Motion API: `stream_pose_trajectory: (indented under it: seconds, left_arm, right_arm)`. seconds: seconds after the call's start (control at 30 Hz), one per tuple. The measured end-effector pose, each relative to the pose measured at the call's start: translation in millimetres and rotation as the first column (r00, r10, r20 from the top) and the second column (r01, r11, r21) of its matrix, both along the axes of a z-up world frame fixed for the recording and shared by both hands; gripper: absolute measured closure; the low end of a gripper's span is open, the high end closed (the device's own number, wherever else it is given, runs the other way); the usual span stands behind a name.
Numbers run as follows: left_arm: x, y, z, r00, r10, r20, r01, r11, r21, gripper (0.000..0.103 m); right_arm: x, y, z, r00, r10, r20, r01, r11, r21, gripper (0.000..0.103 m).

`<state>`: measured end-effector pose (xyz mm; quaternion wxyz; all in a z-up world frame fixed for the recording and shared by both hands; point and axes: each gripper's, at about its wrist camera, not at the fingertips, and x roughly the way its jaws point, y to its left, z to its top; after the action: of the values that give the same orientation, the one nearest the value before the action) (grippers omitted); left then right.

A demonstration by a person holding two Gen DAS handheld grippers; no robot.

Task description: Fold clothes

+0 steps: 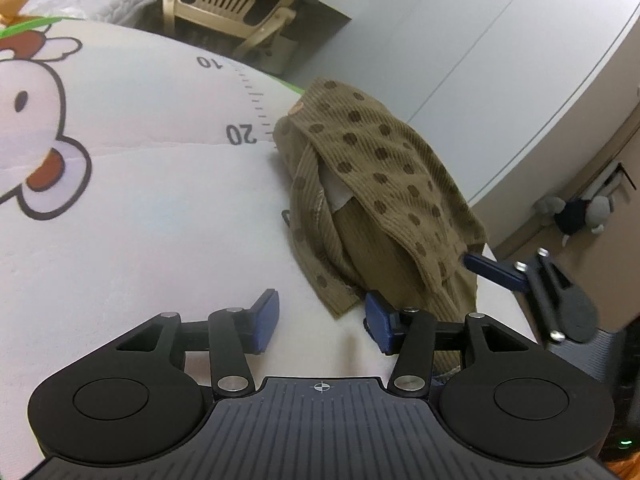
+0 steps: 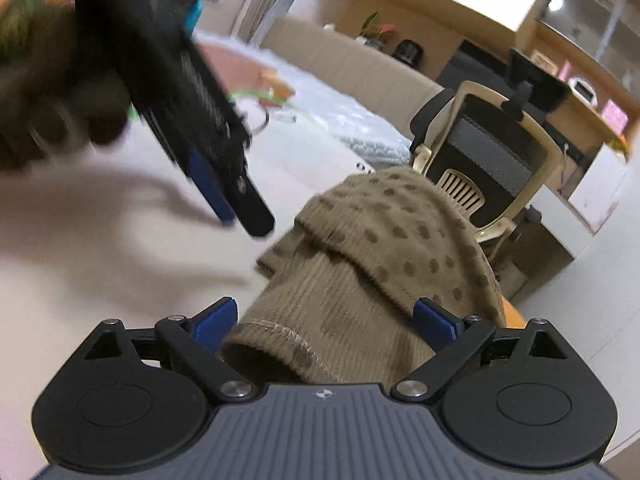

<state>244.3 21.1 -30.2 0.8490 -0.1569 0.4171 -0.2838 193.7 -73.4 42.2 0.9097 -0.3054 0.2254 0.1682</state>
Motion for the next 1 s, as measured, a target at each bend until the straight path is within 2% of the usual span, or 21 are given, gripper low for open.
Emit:
stream_pose_trajectory:
  seconds: [0.03, 0.07, 0.13, 0.17, 0.23, 0.3, 0.4, 0.43, 0.5, 0.6, 0.63, 0.73, 0.87, 0.93, 1.0]
  left_arm:
    - [-3, 2, 2, 1.0, 0.004, 0.007, -0.004, 1.0, 0.007, 0.05]
    - [-5, 3, 4, 1.0, 0.007, 0.018, -0.007, 1.0, 0.018, 0.049]
    - [-11, 1, 9, 0.998, -0.012, 0.064, 0.008, 0.998, 0.062, 0.049]
    - [-14, -1, 12, 0.996, -0.026, 0.089, 0.018, 0.996, 0.087, 0.049]
    - [-18, -15, 15, 0.986, -0.09, 0.14, 0.069, 0.987, 0.147, 0.05]
    - [-21, -34, 18, 0.969, -0.163, 0.185, 0.12, 0.967, 0.225, 0.051]
    - [-15, -49, 16, 0.966, -0.156, 0.204, 0.093, 0.953, 0.288, 0.051]
    - [-10, -50, 14, 0.969, -0.139, 0.203, 0.078, 0.956, 0.283, 0.049]
    - [2, -45, 11, 0.977, -0.095, 0.189, 0.053, 0.974, 0.219, 0.044]
    - [22, -42, 7, 0.973, -0.121, 0.199, 0.096, 0.987, 0.129, 0.023]
    - [30, -42, 5, 0.969, -0.141, 0.203, 0.121, 0.987, 0.11, 0.02]
    - [52, -38, -1, 0.954, -0.225, 0.199, 0.221, 0.974, 0.044, 0.017]
    - [72, -27, -17, 0.939, -0.313, 0.144, 0.325, 0.943, -0.073, 0.016]
    - [74, -24, -24, 0.933, -0.336, 0.131, 0.351, 0.929, -0.118, 0.016]
    - [71, -23, -24, 0.931, -0.338, 0.137, 0.356, 0.926, -0.128, 0.02]
  right_arm:
    - [6, -2, 2, 1.0, 0.004, -0.001, -0.004, 1.0, 0.005, 0.016]
    - [11, -5, 7, 1.0, -0.002, 0.012, 0.002, 1.0, 0.011, 0.037]
    - [18, -13, 22, 0.999, -0.017, 0.037, 0.015, 0.999, 0.045, 0.048]
    - [20, -18, 30, 0.999, -0.023, 0.046, 0.019, 0.997, 0.077, 0.057]
    - [22, -21, 37, 0.998, -0.029, 0.062, 0.024, 0.996, 0.081, 0.059]
    - [25, -23, 40, 0.998, -0.032, 0.062, 0.026, 0.996, 0.089, 0.059]
    - [26, -26, 38, 0.999, -0.03, 0.039, 0.025, 0.994, 0.11, 0.059]
    - [26, -27, 36, 0.999, -0.029, 0.033, 0.025, 0.993, 0.116, 0.059]
    - [25, -28, 35, 0.999, -0.027, 0.031, 0.023, 0.992, 0.124, 0.059]
    - [26, -30, 35, 0.999, -0.023, 0.033, 0.019, 0.992, 0.128, 0.059]
    - [26, -30, 35, 0.999, -0.025, 0.038, 0.021, 0.992, 0.126, 0.059]
    - [25, -34, 37, 0.998, -0.032, 0.046, 0.026, 0.991, 0.128, 0.059]
    - [26, -42, 38, 0.999, -0.025, 0.023, 0.021, 0.986, 0.168, 0.059]
    - [28, -47, 38, 1.0, -0.022, 0.0, 0.022, 0.979, 0.203, 0.059]
    - [29, -51, 38, 1.0, -0.024, -0.011, 0.025, 0.974, 0.227, 0.059]
